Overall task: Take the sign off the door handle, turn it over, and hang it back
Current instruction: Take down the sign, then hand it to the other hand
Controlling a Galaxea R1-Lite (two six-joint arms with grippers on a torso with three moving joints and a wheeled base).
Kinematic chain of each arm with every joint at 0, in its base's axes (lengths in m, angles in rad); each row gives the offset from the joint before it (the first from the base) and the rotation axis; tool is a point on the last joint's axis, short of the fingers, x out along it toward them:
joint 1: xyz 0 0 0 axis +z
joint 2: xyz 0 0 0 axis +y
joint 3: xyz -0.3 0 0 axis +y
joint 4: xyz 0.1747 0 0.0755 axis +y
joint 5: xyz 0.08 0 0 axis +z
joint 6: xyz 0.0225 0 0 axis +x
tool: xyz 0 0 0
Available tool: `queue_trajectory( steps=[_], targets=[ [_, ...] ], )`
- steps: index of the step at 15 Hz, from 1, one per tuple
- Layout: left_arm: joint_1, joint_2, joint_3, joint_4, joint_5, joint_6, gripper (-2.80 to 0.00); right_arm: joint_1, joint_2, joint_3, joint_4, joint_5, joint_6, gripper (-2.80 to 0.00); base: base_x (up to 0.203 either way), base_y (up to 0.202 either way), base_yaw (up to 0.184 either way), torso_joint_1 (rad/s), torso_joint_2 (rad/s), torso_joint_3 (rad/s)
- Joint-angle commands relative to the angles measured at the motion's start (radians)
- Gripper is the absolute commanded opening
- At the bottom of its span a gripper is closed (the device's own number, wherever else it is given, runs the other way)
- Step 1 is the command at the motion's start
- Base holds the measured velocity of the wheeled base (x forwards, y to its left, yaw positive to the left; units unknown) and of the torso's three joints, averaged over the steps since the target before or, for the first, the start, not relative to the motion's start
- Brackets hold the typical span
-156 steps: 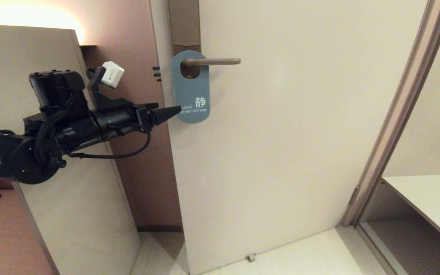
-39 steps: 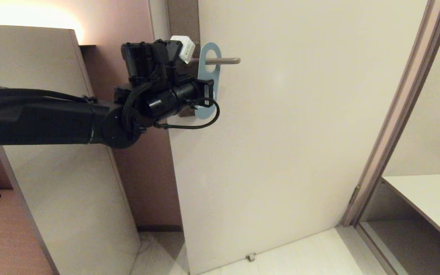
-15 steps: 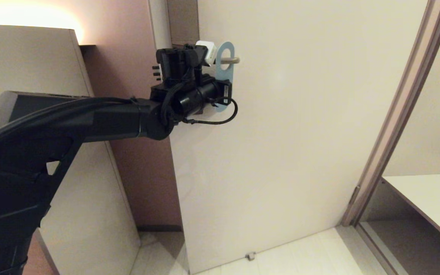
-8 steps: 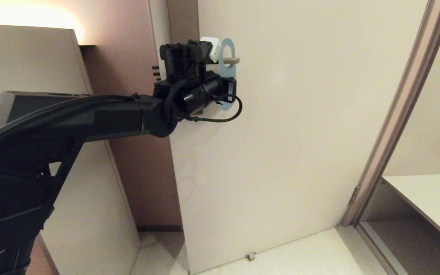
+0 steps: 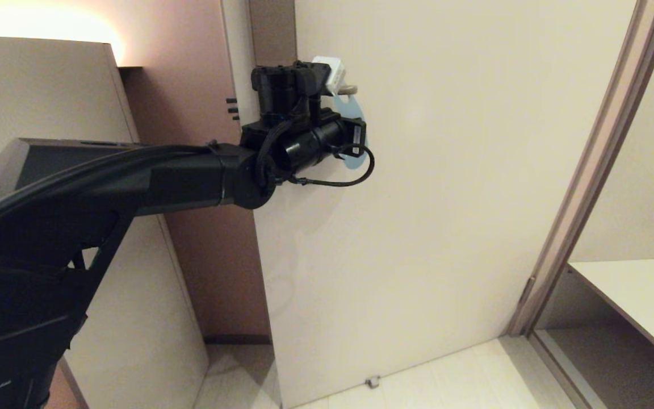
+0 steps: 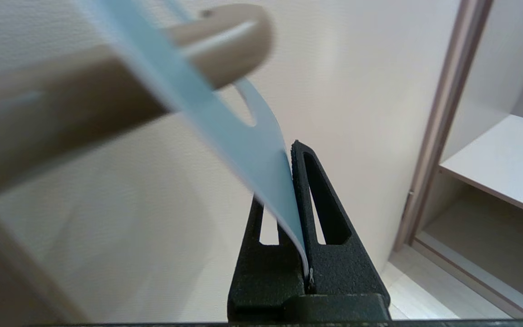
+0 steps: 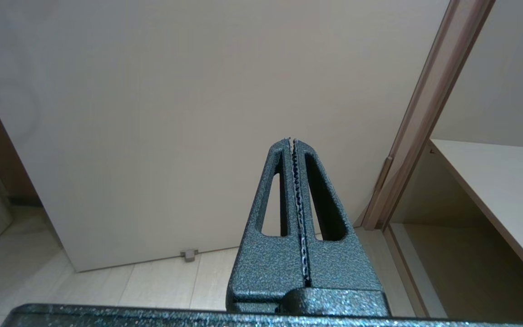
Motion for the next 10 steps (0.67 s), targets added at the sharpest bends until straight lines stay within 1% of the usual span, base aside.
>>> queue_trajectory(
  steps=[1,8,10],
  targets=[
    [-0.011,-0.003,0.0,-0.004,-0.001,0.001,-2.8,0.0,0.001,0.0,0.0,0.0,-0.001,-2.8,0.0,0.0,0.0,0.0,0.0,0.0],
    [-0.013,-0.007,0.001,-0.004,0.0,0.001,-2.8,0.0,0.001,0.0,0.0,0.0,-0.001,-2.8,0.0,0.0,0.0,0.0,0.0,0.0],
    [-0.012,-0.007,0.002,-0.004,0.0,0.011,-2.8,0.0,0.001,0.0,0.0,0.0,-0.001,-2.8,0.0,0.0,0.0,0.0,0.0,0.0]
  ],
)
